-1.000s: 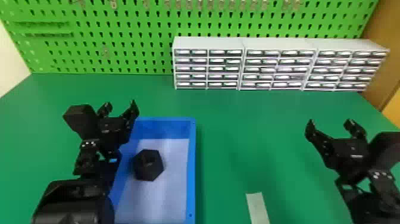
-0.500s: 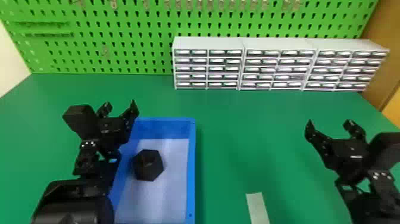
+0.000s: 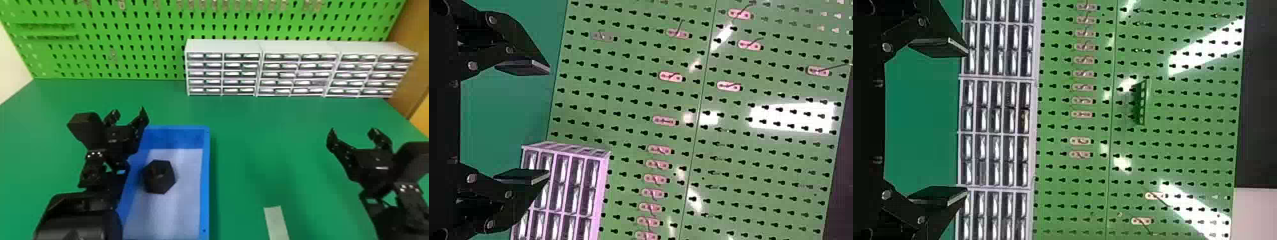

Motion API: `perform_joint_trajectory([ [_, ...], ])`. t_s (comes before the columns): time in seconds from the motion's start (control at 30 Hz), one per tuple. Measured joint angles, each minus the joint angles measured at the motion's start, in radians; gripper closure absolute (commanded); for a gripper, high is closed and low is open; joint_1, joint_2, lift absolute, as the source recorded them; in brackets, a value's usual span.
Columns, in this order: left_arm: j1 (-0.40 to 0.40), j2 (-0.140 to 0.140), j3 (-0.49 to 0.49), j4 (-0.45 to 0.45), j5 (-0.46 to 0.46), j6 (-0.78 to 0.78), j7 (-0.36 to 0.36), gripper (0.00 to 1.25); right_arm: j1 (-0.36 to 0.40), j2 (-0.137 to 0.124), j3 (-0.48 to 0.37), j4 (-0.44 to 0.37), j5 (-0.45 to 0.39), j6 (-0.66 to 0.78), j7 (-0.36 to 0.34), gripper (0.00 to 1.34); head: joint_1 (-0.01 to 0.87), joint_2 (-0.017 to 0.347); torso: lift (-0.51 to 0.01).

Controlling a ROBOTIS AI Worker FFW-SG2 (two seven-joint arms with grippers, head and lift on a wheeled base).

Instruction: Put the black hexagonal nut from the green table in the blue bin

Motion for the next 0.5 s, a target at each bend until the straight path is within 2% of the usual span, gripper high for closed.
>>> perform_joint_trajectory([
  [0.5, 0.000, 0.000, 0.000, 0.000, -0.002, 0.000, 0.000, 0.51, 0.000, 0.000, 0.000, 0.000, 0.000, 0.006, -0.001, 0.30, 0.686, 0.051, -0.097],
])
